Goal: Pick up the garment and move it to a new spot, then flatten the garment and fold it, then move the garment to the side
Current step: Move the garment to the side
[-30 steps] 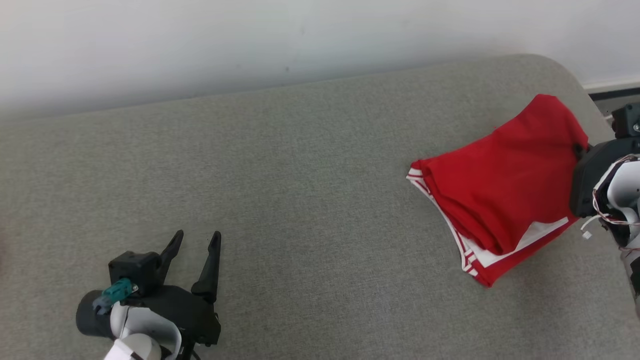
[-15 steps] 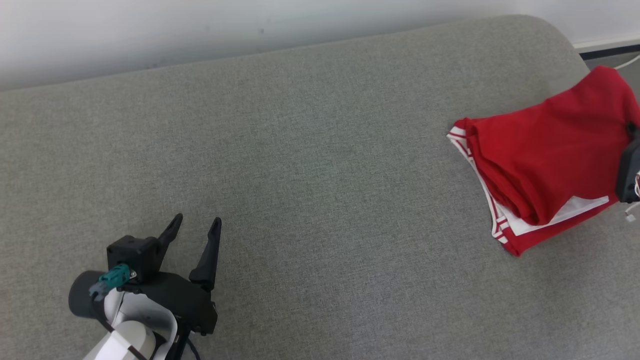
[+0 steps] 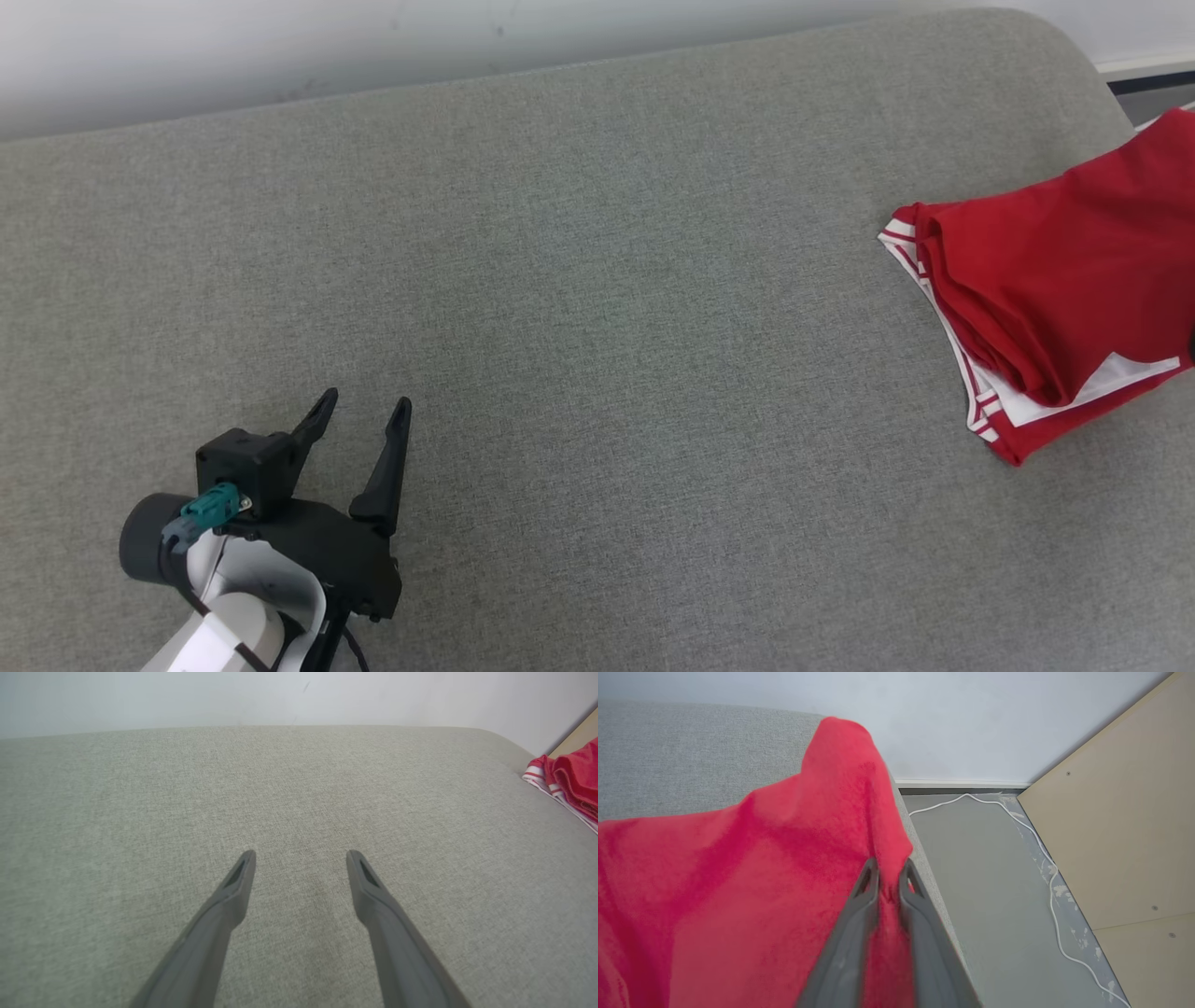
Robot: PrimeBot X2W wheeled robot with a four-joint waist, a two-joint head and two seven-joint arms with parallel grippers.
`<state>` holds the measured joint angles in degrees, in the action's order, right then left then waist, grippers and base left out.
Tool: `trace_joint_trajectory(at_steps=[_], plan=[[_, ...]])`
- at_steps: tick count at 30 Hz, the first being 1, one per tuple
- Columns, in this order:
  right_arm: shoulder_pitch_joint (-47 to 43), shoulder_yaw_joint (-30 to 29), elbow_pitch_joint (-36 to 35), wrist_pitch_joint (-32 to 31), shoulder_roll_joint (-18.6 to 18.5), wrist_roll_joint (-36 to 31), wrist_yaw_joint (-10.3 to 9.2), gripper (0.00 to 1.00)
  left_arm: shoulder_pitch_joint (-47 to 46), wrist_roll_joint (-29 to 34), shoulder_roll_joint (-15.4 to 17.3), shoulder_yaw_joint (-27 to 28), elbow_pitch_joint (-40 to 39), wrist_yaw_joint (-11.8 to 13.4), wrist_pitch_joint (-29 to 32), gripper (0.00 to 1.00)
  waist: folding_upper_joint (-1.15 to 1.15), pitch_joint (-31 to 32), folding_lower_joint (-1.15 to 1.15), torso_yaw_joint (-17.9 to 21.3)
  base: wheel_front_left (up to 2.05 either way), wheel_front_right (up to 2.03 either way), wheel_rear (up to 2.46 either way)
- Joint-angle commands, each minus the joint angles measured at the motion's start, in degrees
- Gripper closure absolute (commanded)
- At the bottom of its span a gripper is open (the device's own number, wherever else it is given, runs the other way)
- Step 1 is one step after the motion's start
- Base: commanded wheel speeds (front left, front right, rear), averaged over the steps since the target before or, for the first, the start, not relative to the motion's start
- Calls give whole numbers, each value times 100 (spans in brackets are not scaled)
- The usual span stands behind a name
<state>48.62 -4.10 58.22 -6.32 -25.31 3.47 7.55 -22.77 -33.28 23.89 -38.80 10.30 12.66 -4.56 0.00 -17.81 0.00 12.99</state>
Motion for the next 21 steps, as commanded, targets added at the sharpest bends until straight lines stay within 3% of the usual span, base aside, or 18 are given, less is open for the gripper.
trace_joint_trajectory(at_steps=[1,2,3,16,21], plan=[[61,-51,61,43,16,-28,-13,27,-74,36,43,-5,-23,27,2,0,0,-10,0,-20,0,0,0],[81,-33,86,44,31,-51,-12,7,-78,36,41,-6,-25,30,2,0,0,-12,0,-27,0,0,0],[106,-38,99,100,22,-85,-13,0,-80,36,38,-9,-27,31,0,0,0,-12,0,-32,0,0,0],[203,-158,183,510,416,23,-13,0,-119,-123,-174,192,150,134,-467,0,0,367,0,-122,0,0,0],[70,-6,-18,979,636,506,-12,0,-106,-260,-392,332,419,159,-753,0,0,689,0,-169,0,0,0]])
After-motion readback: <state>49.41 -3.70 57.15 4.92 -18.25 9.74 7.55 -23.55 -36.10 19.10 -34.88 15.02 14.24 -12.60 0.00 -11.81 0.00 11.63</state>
